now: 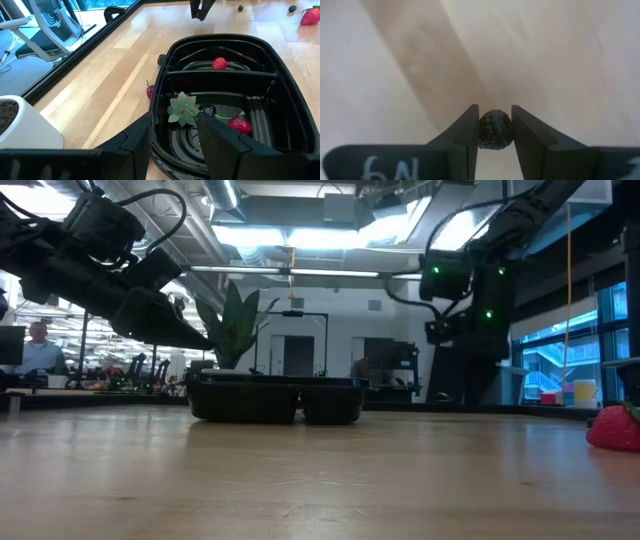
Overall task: Pick and placing Produce into tupperware
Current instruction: Put the right blackberry into the black bin
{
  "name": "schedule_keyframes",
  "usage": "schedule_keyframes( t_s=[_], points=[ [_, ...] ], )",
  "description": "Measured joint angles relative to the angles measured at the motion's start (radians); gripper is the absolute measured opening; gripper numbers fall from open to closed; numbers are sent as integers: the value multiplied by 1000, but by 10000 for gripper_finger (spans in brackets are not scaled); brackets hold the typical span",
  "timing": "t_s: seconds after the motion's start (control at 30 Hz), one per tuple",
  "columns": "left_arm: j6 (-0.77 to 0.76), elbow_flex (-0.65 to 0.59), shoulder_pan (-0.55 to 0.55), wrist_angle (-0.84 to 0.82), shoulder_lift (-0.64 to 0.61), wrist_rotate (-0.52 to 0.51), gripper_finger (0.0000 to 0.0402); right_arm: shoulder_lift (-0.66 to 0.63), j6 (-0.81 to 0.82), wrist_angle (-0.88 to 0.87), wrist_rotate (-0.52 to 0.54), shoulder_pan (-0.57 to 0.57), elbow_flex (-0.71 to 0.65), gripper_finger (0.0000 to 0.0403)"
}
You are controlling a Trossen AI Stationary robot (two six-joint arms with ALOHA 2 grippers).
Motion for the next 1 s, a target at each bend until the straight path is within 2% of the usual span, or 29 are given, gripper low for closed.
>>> schedule_keyframes(
  t_s=[0.23,0.53,0.7,1.0],
  points=[
    [0,0,0,0,0,0,147,0,-25,28,-29,69,131,99],
    [0,0,0,0,0,0,147,32,-78,234,-61,207,264,98],
    [0,0,0,0,0,0,147,110,-108,249,-60,246,353,98],
    [0,0,0,0,0,0,147,319,-167,207,-58,248,482,102]
  ],
)
